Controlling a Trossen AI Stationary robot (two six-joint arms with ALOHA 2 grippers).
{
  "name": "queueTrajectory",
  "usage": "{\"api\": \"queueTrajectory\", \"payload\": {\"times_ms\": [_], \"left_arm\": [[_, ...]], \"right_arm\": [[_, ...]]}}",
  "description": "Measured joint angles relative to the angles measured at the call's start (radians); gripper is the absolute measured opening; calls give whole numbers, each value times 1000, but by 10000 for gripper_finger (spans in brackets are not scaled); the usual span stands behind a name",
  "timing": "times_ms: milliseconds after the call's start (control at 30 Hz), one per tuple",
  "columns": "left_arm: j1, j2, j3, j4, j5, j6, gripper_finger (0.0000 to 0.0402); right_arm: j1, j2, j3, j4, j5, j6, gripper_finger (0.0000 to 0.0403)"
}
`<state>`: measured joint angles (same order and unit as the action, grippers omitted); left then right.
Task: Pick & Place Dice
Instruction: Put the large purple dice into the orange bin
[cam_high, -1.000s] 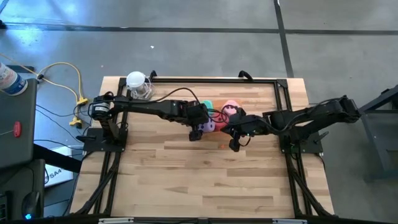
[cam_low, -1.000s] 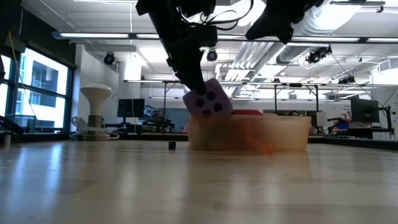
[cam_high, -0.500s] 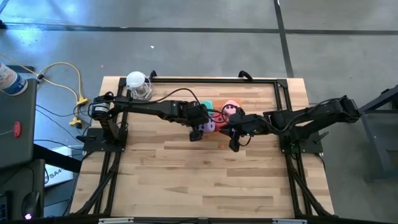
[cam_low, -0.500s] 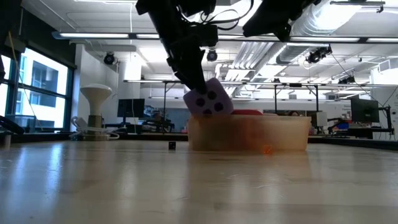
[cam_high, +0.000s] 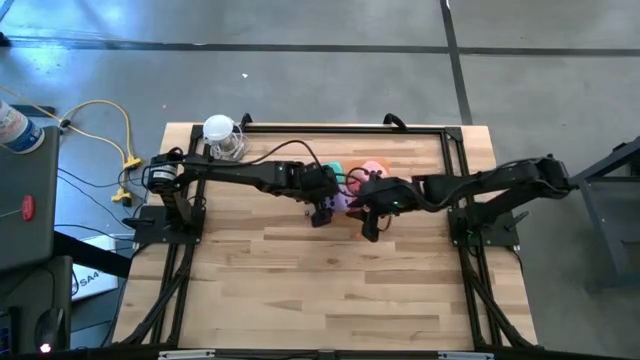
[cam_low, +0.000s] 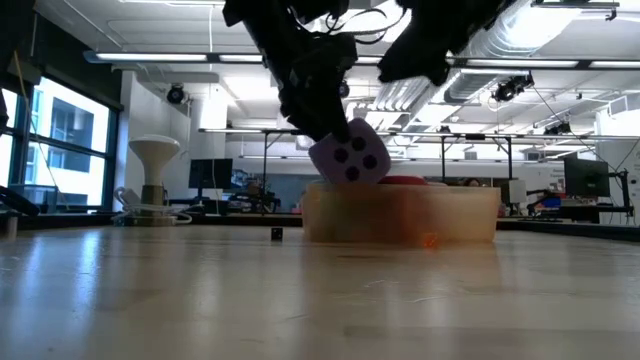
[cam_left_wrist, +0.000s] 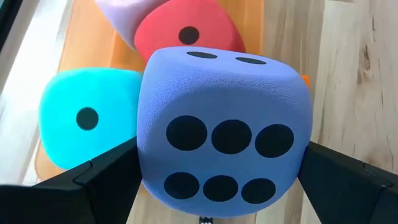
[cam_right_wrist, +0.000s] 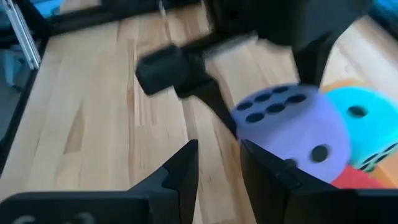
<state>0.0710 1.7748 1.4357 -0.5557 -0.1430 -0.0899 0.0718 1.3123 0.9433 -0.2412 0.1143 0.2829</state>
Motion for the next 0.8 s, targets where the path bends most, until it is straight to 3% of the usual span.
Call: {"api": "queueTrajectory", "payload": {"times_ms": [333, 567, 800], "left_arm": [[1, 0, 0, -13, -3, -42, 370], [2, -1, 0, -39, 12, -45, 370], [10, -1, -2, -67, 16, -45, 370]], "right_arm": [[-109, 134, 0, 115, -32, -42, 111], [-144, 137, 0, 172, 86, -56, 111], [-190, 236, 2, 221, 10, -88, 111]]}}
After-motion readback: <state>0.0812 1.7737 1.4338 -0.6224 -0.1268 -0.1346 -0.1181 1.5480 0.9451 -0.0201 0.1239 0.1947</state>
